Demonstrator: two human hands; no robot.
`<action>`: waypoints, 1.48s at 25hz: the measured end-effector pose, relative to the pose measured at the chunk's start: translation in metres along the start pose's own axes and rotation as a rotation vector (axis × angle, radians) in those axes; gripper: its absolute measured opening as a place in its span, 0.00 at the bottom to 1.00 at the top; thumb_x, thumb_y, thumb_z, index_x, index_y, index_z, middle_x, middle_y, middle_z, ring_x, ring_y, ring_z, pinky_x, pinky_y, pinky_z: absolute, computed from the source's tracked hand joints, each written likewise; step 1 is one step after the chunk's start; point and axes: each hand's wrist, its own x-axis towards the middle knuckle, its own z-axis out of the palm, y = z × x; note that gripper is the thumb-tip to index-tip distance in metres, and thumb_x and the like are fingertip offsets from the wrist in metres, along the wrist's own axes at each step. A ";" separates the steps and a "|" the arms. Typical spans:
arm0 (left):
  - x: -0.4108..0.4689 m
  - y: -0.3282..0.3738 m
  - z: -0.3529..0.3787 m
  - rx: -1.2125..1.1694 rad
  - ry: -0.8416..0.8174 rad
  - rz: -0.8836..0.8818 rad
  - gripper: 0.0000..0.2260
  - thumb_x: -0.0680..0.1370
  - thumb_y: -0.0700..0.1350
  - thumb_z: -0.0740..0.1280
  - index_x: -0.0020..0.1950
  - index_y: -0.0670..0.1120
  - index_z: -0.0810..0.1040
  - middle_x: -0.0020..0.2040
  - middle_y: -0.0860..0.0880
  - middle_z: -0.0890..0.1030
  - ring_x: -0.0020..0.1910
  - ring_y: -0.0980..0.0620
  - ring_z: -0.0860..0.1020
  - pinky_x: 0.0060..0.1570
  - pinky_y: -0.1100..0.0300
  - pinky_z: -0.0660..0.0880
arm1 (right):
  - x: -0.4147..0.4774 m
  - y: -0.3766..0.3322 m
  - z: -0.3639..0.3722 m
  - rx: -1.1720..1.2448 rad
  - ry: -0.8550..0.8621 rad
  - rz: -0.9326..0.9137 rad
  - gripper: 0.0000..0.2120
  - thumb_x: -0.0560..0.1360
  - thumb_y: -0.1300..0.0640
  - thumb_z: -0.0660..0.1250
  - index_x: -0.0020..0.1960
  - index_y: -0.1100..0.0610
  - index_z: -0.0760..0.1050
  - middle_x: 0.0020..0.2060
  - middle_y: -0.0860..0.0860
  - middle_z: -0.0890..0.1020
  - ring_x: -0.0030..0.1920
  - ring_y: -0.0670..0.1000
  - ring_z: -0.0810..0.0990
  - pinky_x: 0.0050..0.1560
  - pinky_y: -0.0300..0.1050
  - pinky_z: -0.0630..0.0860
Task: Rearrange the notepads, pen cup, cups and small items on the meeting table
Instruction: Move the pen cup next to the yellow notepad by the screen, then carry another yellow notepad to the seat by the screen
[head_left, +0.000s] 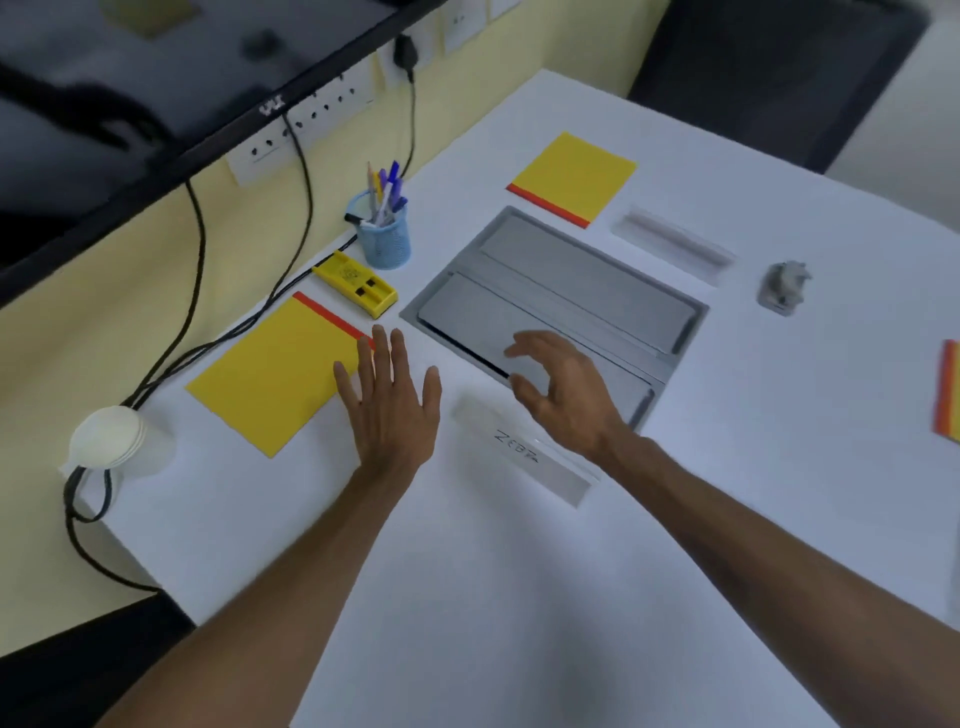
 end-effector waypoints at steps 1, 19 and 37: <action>-0.015 0.015 -0.013 -0.038 0.005 0.049 0.25 0.83 0.54 0.56 0.75 0.41 0.67 0.78 0.40 0.62 0.77 0.42 0.61 0.75 0.40 0.54 | -0.020 -0.001 -0.010 -0.012 0.003 0.020 0.16 0.79 0.59 0.67 0.67 0.60 0.76 0.70 0.58 0.74 0.66 0.58 0.77 0.66 0.54 0.73; -0.276 0.165 -0.166 -0.501 -0.412 0.406 0.21 0.80 0.43 0.65 0.73 0.44 0.67 0.73 0.48 0.70 0.69 0.46 0.71 0.69 0.47 0.67 | -0.375 -0.025 -0.145 0.049 0.223 0.391 0.16 0.80 0.55 0.67 0.67 0.55 0.74 0.66 0.51 0.72 0.57 0.52 0.79 0.48 0.46 0.77; -0.435 0.161 -0.240 -0.630 -0.522 0.800 0.22 0.82 0.47 0.64 0.75 0.48 0.65 0.73 0.49 0.69 0.69 0.49 0.70 0.69 0.44 0.69 | -0.610 -0.126 -0.163 0.039 0.645 0.677 0.14 0.79 0.53 0.69 0.64 0.51 0.76 0.63 0.47 0.75 0.54 0.46 0.80 0.56 0.44 0.78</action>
